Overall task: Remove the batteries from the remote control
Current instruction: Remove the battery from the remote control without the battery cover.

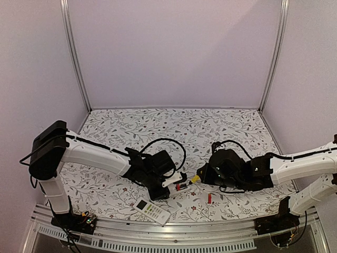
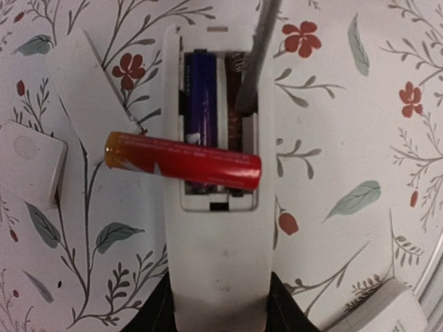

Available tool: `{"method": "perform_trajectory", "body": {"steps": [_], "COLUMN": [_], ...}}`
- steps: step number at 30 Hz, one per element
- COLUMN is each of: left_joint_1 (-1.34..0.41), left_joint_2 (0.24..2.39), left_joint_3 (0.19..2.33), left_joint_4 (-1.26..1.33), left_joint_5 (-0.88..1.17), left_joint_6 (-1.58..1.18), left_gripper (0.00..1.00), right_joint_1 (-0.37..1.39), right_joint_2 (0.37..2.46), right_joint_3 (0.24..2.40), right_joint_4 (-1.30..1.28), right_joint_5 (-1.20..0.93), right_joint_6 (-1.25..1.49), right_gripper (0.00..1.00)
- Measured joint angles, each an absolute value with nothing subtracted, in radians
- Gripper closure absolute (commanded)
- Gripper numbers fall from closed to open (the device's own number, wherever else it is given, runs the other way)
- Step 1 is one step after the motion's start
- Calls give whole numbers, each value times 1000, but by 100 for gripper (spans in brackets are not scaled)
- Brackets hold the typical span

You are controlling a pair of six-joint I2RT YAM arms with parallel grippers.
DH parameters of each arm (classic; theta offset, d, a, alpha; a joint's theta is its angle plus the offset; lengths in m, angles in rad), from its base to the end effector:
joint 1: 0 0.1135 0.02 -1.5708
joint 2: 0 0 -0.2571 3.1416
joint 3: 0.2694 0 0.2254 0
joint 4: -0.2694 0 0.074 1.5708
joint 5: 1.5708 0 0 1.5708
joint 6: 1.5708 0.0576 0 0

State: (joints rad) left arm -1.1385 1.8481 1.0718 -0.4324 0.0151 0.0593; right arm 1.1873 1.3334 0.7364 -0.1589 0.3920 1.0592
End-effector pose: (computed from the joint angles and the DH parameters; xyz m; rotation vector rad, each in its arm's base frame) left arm 0.1392 -0.3037 0.1283 1.5957 2.3310 -0.2840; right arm 0.1198 0.2380 0.2036 0.0507 2.3642 0.7143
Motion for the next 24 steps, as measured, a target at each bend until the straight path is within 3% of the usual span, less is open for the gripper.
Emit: {"method": "perform_trajectory", "body": {"steps": [13,24], "left_joint_1": [-1134,-1107], "left_joint_2": [1849,1848], "left_joint_3": [1073,1074], "left_joint_4": [-433,-429], "left_joint_5": [54,136], "left_joint_6": [37,15], "left_gripper": [79,79], "right_joint_1": [1380,1383], "right_joint_2": [1433,1411], "right_joint_3": [746,697], "right_joint_4": [-175,-142], "right_joint_5": [766,804], "right_joint_6": [1309,1413], "right_gripper": [100,100]}}
